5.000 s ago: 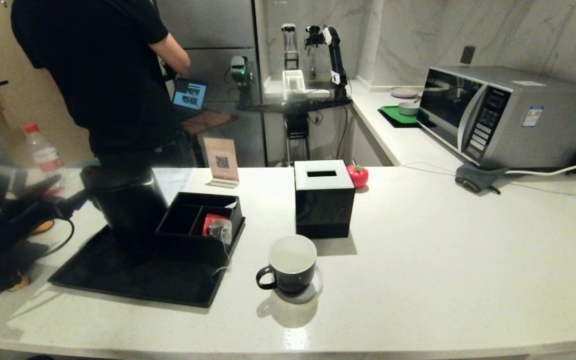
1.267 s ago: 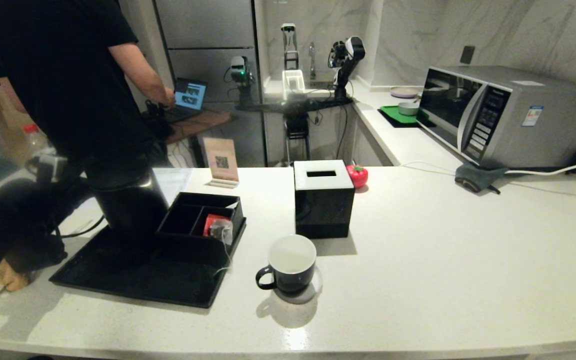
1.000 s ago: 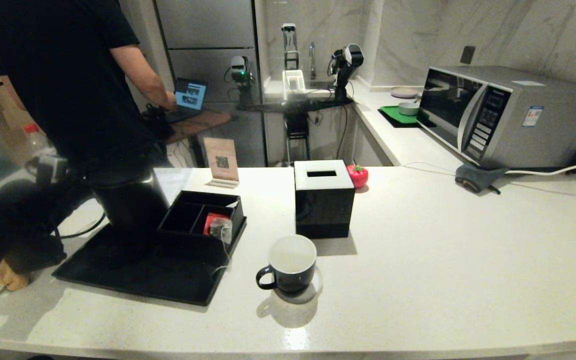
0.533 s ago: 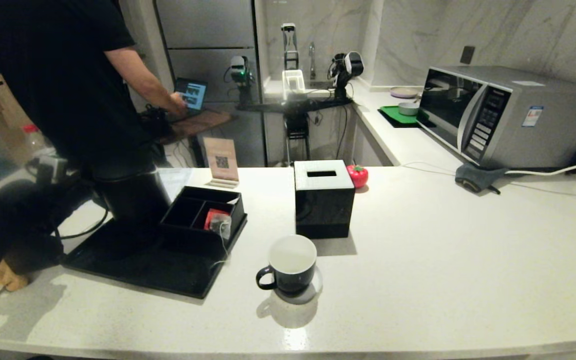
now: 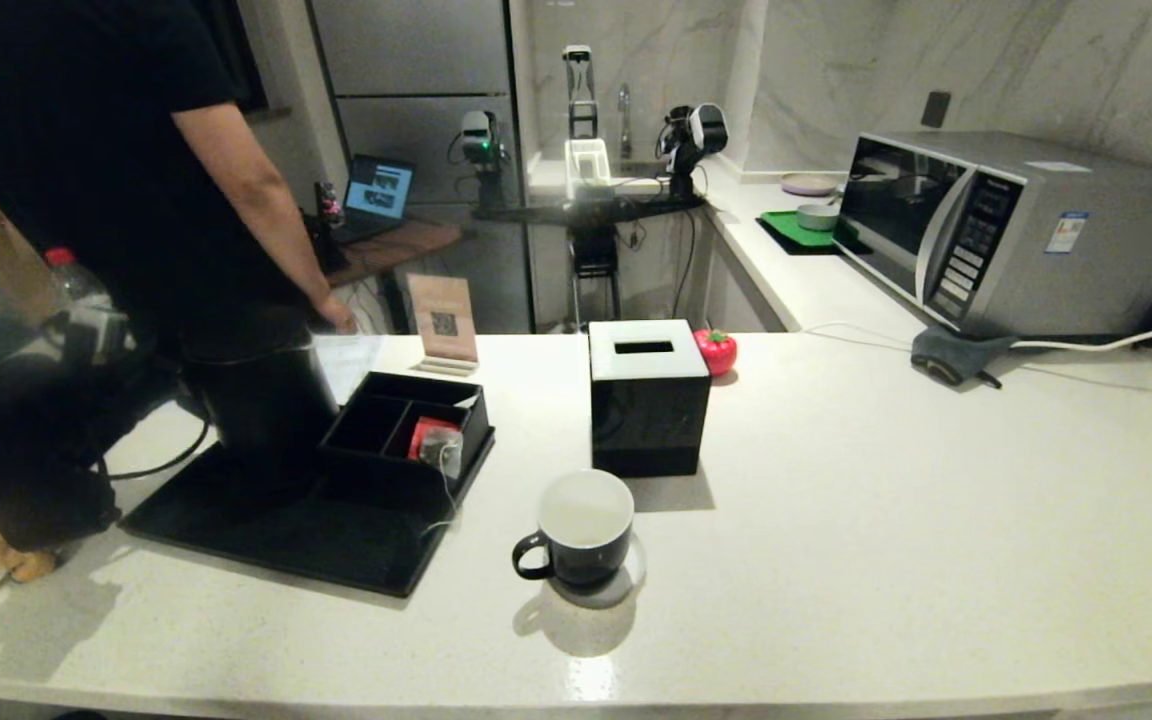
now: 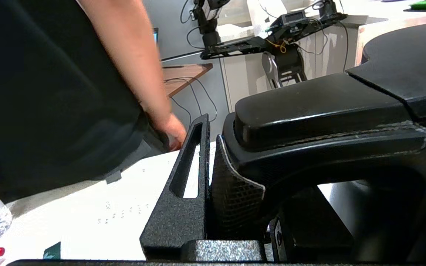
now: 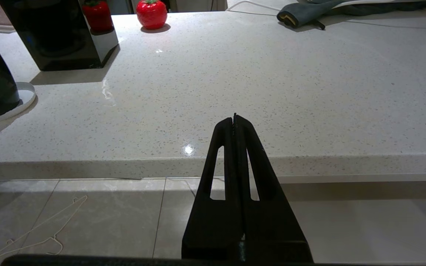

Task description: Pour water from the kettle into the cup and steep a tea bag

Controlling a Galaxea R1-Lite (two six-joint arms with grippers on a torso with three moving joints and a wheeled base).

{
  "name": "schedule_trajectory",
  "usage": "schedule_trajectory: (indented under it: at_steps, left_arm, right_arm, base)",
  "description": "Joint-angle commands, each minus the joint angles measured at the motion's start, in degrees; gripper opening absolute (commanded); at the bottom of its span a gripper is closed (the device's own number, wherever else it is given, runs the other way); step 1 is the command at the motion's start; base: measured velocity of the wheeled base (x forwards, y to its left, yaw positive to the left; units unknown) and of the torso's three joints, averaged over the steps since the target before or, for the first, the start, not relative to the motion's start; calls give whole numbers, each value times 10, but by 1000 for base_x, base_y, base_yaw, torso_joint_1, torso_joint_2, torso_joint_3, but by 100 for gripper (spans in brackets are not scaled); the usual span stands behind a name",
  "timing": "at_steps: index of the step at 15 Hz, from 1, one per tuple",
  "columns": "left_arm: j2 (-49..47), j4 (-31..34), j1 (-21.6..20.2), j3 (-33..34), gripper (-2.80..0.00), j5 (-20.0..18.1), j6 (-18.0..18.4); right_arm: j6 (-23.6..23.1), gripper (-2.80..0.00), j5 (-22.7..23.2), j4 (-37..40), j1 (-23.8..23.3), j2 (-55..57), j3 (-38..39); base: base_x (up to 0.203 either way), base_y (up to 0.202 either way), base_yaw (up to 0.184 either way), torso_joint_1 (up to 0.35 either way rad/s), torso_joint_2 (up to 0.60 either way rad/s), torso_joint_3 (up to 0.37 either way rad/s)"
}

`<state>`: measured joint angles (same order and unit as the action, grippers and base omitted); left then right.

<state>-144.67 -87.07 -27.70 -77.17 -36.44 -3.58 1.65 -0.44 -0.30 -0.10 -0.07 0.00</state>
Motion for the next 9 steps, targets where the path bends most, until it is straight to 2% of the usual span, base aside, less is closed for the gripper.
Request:
schedule_trajectory:
  at_steps: [1,9]
  left_arm:
    - [30,-17,-2,22,-280,-1,-2]
    - [79,-17,-20,62,-280,5,-1]
  right_arm:
    - [0,-280,0,0,0,1,0]
    - [0,-280,0,0,0,1,0]
  base:
    - [0,0,0,0,0,0]
    - [0,0,0,0,0,0]
